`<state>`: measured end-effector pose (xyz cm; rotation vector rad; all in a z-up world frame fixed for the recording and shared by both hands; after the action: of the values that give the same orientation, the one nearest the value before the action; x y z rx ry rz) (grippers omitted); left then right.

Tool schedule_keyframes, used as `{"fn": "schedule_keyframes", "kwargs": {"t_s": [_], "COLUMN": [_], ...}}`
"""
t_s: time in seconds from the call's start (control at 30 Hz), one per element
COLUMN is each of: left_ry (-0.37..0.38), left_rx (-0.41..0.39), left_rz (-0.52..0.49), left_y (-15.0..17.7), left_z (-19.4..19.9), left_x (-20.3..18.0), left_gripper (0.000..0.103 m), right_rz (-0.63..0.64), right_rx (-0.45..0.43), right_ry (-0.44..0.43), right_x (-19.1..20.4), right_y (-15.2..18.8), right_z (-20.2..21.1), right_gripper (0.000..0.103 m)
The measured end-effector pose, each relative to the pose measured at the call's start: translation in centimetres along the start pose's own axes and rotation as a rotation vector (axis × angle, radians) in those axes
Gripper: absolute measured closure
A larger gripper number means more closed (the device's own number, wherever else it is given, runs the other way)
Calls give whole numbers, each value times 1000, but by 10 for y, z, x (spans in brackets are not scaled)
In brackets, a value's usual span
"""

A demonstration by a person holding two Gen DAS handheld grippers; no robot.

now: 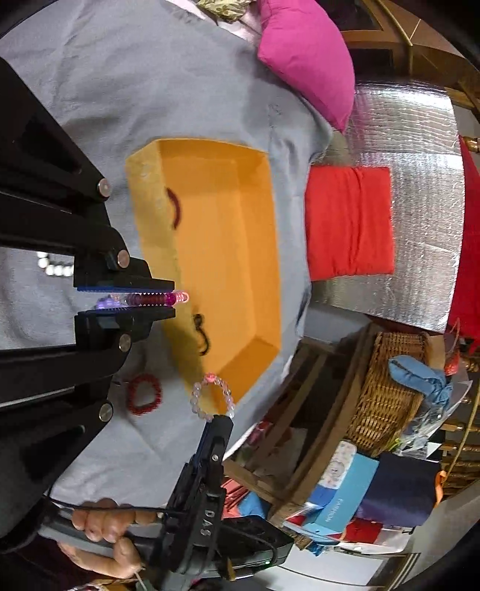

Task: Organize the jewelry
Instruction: 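Carry both bead bracelets over the orange box and open both grippers to drop them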

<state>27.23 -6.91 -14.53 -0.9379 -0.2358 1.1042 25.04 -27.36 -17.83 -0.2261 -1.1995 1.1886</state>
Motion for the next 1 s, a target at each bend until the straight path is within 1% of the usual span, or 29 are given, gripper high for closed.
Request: {"fn": "schedule_keyframes", "kwargs": {"t_s": [0.07, 0.13, 0.17, 0.27, 0.3, 0.4, 0.53, 0.67, 0.77, 0.9, 1.0], "left_ry": [-14, -24, -28, -61, -57, -53, -61, -68, -72, -66, -75], "left_rx": [-18, -30, -36, -46, -43, -11, 39, 80, 107, 152, 180], "left_rz": [0, 14, 24, 10, 16, 33, 47, 57, 80, 108, 109], "left_y": [-11, -23, -30, -45, -49, -55, -54, -48, -44, -36, -32], "left_z": [-1, -4, -7, -21, -28, -52, -84, -105, -118, -132, -142], "left_x": [0, 2, 3, 2, 1, 2, 4, 11, 18, 24, 23], "left_gripper": [96, 96, 96, 96, 96, 96, 96, 96, 96, 96, 96], "right_rz": [26, 20, 16, 3, 6, 0, -16, -18, 3, 13, 20], "right_rx": [-39, -64, -68, -60, -57, -30, 29, 114, 160, 191, 206], "right_ry": [14, 31, 39, 81, 95, 127, 151, 173, 193, 201, 213], "right_x": [1, -5, -8, -20, -23, -36, -51, -60, -60, -59, -61], "right_y": [-12, -22, -24, -34, -38, -46, -52, -49, -49, -49, -49], "right_z": [-3, -7, -9, -23, -27, -46, -73, -103, -121, -135, -140], "right_gripper": [94, 94, 94, 94, 94, 94, 94, 94, 94, 94, 94]}}
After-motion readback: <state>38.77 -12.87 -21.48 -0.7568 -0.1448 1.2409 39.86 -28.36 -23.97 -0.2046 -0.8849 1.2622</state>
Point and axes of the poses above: each gripper's, at about its wrist camera, not at the fingertips, and z roughly against the way its jaws point, x to its left, y to its underside, the point moved 5 cm from there along -z, roughly the way its jaws point, and after that the axes turned 7 degrees about z, right-handed, at the moved point
